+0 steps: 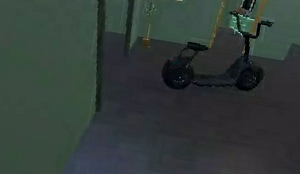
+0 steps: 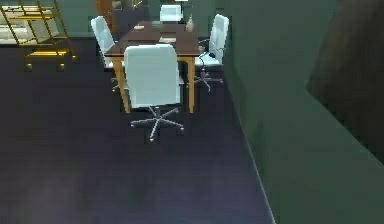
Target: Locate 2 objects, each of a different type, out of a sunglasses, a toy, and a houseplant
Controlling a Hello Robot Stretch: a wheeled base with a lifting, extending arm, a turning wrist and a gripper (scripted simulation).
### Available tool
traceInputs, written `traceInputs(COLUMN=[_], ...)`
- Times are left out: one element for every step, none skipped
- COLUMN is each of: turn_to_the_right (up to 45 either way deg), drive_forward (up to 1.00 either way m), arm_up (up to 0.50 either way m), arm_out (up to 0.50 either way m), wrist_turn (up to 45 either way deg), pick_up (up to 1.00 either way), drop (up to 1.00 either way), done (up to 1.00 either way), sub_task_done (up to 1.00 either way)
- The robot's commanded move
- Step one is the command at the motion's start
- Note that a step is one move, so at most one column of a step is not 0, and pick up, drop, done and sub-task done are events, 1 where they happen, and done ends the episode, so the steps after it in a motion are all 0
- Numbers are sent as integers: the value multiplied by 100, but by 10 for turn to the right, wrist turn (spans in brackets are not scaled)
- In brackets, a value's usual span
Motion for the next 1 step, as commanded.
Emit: traceInputs(turn_to_the_right=[420], drive_forward=[0], arm_up=[0], arm_out=[0], wrist_turn=[0], pick_up=[0], drop=[0], done=[0], sub_task_done=[0])
